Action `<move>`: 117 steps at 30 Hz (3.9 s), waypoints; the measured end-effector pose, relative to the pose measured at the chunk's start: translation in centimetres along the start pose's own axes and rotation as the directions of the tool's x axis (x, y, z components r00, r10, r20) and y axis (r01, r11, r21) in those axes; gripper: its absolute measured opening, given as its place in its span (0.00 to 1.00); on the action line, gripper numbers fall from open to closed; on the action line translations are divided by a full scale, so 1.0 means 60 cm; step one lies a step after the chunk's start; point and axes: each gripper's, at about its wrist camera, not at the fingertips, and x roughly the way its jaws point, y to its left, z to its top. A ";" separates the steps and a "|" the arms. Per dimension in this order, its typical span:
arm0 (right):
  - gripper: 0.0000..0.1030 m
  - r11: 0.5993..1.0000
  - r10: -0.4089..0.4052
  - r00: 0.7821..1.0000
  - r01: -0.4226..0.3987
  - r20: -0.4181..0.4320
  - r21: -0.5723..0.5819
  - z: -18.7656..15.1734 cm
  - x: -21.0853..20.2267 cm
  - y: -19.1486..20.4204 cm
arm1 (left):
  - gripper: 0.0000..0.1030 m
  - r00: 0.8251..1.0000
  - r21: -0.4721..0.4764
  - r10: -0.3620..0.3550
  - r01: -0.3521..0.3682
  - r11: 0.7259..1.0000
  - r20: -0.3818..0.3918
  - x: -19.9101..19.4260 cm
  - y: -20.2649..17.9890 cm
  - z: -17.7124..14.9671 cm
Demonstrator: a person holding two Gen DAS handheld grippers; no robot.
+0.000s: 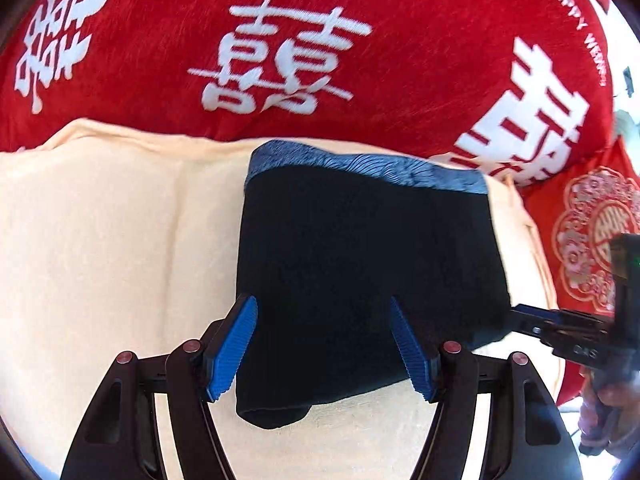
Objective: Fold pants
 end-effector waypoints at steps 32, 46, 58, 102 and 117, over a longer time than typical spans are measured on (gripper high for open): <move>0.64 0.976 0.125 0.990 -0.111 -0.066 0.187 0.030 0.014 -0.093 | 0.96 0.983 -0.095 0.086 -0.102 0.990 -0.161 0.065 0.058 0.047; 0.72 0.953 0.269 0.958 -0.251 -0.097 0.170 0.070 0.049 -0.125 | 0.96 0.978 -0.042 -0.007 -0.001 0.999 -0.208 0.083 0.073 0.081; 0.72 0.873 0.475 0.870 -0.449 -0.129 0.190 0.095 0.106 -0.159 | 0.96 0.926 -0.017 -0.182 0.187 0.982 -0.331 0.160 0.059 0.086; 0.41 0.777 0.604 0.788 -0.550 -0.117 0.308 -0.064 0.059 -0.057 | 0.63 0.949 -0.096 -0.154 0.132 0.987 -0.274 -0.002 0.080 -0.093; 0.73 0.938 0.290 0.941 -0.244 -0.175 0.245 -0.084 0.048 -0.028 | 0.92 0.958 0.097 0.148 -0.128 0.987 -0.247 -0.030 0.065 -0.113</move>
